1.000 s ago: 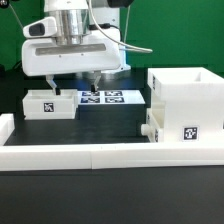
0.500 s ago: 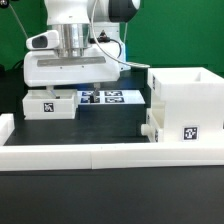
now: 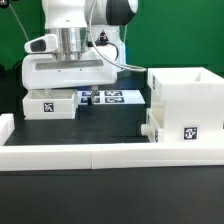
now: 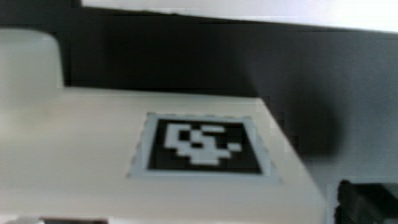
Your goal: Assemble drawer
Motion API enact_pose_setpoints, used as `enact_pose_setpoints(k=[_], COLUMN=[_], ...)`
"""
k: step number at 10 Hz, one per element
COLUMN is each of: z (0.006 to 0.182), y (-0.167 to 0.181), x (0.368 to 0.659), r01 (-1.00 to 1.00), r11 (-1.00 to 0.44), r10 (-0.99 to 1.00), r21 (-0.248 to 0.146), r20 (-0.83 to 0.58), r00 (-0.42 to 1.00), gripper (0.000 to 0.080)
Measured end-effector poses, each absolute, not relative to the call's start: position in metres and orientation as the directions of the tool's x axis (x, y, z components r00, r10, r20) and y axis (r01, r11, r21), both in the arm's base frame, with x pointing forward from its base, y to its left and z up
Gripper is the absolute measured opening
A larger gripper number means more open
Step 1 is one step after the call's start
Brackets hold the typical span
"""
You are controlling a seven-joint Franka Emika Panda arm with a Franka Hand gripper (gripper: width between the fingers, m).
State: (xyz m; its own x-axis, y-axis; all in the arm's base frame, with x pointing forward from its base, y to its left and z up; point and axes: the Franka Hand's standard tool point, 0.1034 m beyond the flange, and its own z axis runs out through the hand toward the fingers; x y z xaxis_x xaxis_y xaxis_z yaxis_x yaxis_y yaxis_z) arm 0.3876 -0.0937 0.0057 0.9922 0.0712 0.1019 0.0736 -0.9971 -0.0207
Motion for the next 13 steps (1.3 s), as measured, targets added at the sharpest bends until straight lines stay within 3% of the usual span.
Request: enact_pose_setpoints(k=[2,3,4,5,6,7,12,13], z=[0.006,0.006,0.006,0.006,0.006,0.006,0.007,0.017], y=[-0.094,-0.094,-0.094,-0.094,-0.094,-0.094,-0.091,-0.083], x=[0.387,0.387,0.387,0.387,0.387,0.387,0.388,0.396], r01=[0.074,0.074,0.074,0.074,0.074,0.074,0.082,0.114], r11=[-0.997,-0.997,-0.997,-0.997,-0.997,-0.997,-0.996,-0.993], r10=[0.071,0.071,0.071,0.071,0.072,0.072,0.079,0.111], r21=[-0.019,-0.019,-0.019,-0.019,-0.019,-0.019,-0.023,-0.026], r20=[0.104,0.104,0.104,0.104,0.104,0.104,0.099,0.103], r00=[0.992,0.992,0.992,0.992,0.992,0.992,0.992,0.989], gripper=[0.0409,0.0409,0.0227,0.0095,0.0095,0.0041,0.0041,0.0041])
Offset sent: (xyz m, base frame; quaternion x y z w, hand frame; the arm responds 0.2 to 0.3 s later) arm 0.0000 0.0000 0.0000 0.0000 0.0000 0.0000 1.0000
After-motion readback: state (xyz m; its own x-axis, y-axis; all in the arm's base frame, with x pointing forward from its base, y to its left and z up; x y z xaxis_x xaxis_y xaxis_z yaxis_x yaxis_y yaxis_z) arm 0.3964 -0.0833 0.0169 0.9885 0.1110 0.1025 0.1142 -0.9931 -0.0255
